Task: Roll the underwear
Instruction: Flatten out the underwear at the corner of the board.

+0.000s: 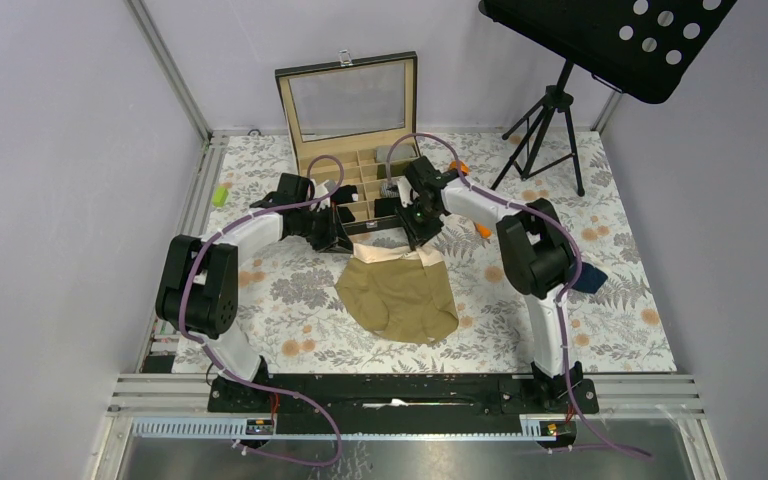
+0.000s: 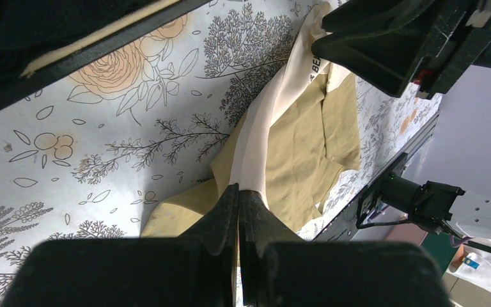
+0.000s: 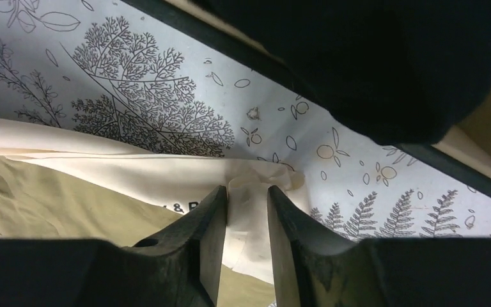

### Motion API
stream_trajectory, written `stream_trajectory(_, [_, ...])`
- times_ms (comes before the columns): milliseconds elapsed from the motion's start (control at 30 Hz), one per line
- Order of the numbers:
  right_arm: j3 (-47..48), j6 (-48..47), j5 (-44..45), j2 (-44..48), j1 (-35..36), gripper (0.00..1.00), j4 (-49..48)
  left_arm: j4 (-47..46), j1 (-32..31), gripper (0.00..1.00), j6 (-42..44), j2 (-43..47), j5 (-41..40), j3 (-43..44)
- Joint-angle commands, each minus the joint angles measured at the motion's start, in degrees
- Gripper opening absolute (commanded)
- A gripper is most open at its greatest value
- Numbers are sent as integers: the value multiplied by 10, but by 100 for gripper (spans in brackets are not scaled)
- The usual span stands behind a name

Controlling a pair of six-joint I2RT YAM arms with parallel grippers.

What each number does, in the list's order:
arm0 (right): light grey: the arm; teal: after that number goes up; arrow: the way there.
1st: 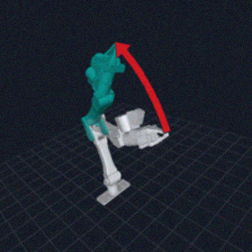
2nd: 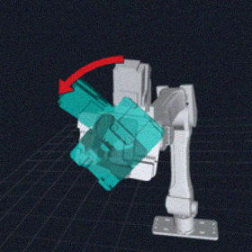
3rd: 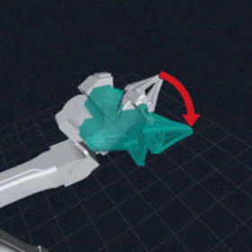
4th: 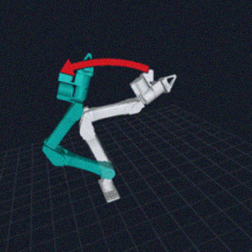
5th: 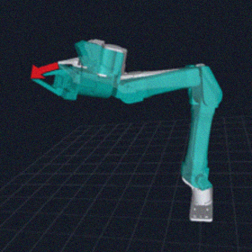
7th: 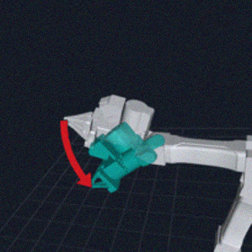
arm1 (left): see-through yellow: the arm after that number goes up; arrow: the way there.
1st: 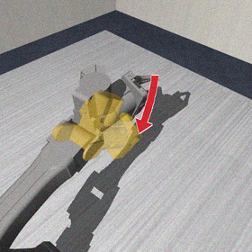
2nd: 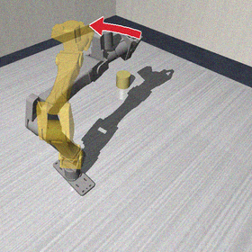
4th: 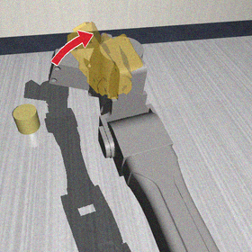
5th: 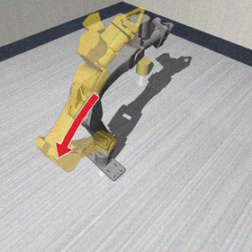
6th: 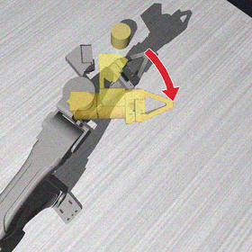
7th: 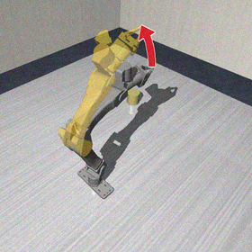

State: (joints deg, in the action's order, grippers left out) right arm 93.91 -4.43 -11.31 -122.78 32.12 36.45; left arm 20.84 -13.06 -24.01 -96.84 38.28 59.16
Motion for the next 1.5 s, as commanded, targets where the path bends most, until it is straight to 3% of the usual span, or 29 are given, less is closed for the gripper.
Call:
stream_trajectory(0, [31,1,29,-5,8,32,-8,-20,0,0,0,20,-10,3])
stream_trajectory(233, [27,-8,48,63,-1,0,16,10,1,0,32,23,-21,16])
stream_trajectory(367, [-2,-24,32,137,-33,0,25,48,2,0,94,43,-54,35])
stream_trajectory(567, [-98,-56,-74,266,-102,0,23,55,10,0,137,116,-65,38])
stream_trajectory(767, [-221,-58,-130,434,-108,0,-26,110,10,0,167,210,-53,39])
stream_trajectory(1000, [-295,-3,-241,609,-106,0,-11,219,10,0,194,345,64,40])
stream_trajectory(1300, [-315,1,-400,702,-97,0,129,444,13,0,262,412,208,59])
stream_trajectory(1400, [-321,5,-408,700,-97,0,142,457,16,0,249,408,226,37])
stream_trajectory(1467, [-321,9,-406,687,-97,0,129,415,19,0,208,386,235,17])
